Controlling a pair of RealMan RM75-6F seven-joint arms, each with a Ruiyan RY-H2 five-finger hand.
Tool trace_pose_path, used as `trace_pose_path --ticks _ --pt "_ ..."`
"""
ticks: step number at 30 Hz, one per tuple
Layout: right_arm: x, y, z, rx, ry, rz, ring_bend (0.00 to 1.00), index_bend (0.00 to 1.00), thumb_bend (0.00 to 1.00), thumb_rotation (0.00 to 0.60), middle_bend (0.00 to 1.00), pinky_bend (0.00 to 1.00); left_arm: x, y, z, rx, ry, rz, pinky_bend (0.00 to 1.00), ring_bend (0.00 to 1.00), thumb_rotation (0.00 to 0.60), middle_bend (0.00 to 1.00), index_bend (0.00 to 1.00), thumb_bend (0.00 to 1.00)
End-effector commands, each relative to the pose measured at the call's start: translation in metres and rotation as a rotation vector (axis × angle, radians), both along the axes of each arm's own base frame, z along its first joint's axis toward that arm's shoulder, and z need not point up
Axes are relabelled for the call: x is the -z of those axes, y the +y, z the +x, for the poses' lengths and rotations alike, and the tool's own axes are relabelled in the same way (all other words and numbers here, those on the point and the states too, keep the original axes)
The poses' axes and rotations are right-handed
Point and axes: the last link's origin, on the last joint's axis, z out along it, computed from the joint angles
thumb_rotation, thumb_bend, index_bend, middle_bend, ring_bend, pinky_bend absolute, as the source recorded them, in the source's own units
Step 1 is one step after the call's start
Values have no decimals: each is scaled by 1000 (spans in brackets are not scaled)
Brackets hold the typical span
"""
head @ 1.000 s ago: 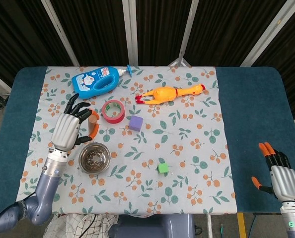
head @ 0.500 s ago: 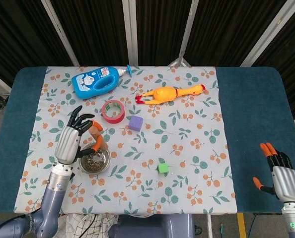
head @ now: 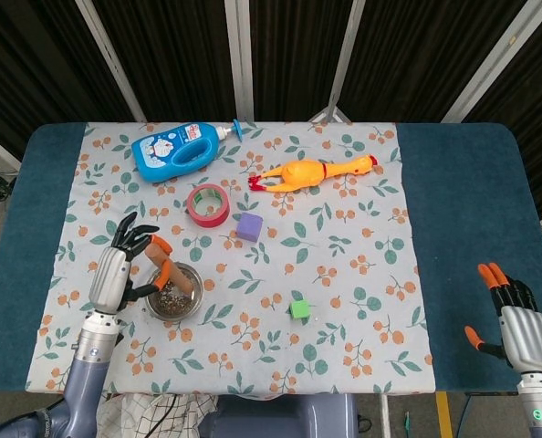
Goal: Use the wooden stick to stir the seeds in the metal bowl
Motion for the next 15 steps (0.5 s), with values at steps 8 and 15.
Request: trace_pose_path --ticks 8,15 --pt "0 0 0 1 -1 1 0 0 320 600 0 0 11 -2 -10 14 34 -21 0 256 600 757 607 1000" --pt "0 0 0 4 -4 1 0 0 320 600 0 0 16 -4 -11 54 74 -10 0 256 600 757 607 1000"
